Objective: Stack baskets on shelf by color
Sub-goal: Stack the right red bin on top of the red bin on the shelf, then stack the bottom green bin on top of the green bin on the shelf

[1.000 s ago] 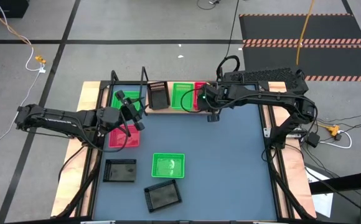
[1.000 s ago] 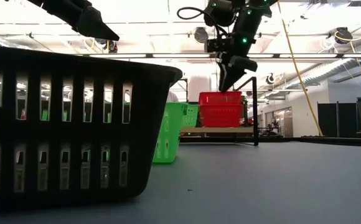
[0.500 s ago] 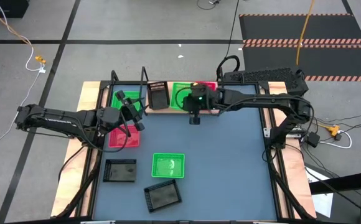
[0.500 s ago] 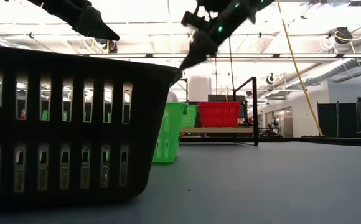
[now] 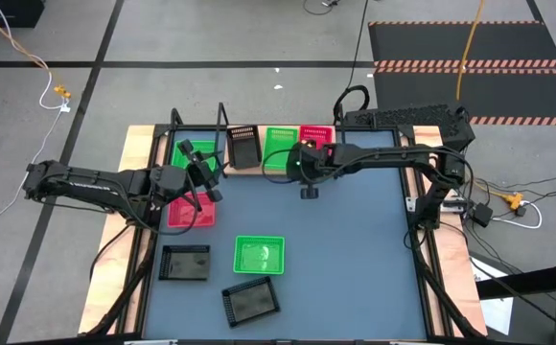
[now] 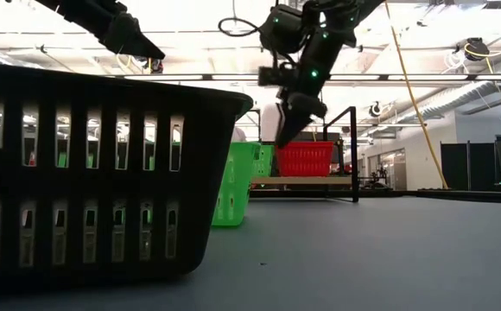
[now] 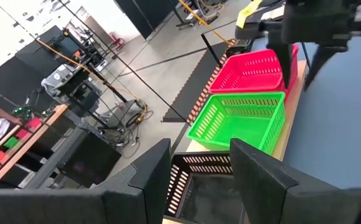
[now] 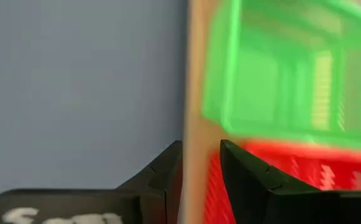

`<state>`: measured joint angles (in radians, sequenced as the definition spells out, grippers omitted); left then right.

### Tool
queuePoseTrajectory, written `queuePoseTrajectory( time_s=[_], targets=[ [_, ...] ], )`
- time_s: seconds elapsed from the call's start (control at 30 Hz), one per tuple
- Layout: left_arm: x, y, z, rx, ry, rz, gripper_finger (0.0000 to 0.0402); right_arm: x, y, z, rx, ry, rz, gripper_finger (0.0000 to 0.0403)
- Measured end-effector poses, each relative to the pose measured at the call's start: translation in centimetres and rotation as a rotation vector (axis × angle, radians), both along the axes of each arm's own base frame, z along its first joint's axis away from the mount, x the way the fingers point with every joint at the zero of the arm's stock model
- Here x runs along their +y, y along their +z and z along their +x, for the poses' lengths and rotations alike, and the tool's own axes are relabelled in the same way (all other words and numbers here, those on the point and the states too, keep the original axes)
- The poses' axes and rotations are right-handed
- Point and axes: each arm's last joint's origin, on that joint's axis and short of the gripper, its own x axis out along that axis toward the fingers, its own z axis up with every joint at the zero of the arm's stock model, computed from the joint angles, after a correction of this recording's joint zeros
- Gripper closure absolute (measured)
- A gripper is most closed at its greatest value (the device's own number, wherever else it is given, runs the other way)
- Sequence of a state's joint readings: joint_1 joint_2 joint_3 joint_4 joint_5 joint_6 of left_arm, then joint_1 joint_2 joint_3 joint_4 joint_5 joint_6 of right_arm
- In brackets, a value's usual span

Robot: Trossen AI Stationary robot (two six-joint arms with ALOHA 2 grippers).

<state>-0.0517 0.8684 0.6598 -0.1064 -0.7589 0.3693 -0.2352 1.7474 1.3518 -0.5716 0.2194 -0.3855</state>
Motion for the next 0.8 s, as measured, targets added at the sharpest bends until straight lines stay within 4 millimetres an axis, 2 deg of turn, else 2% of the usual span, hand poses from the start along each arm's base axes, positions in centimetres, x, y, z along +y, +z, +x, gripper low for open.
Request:
queuePoseTrajectory(
  time_s=[0.37, 0.6, 0.8],
  targets=[
    [0.0, 0.0, 0.0, 0.006, -0.001, 0.002, 0.0234, 0.2, 1.1, -1.2, 0.036, -0.026, -0.024, 0.0303],
    [0.0, 0.0, 0.0, 0.005, -0.001, 0.002, 0.0234, 1.2, 2.1, 0.5, -0.169, 0.087, 0.069, 0.0303],
    [0.0, 0.0, 0.0, 0.000, 0.001, -0.003, 0.0234, 1.8, 1.7, 0.9, -0.212, 0.090, 0.032, 0.0303]
  ],
)
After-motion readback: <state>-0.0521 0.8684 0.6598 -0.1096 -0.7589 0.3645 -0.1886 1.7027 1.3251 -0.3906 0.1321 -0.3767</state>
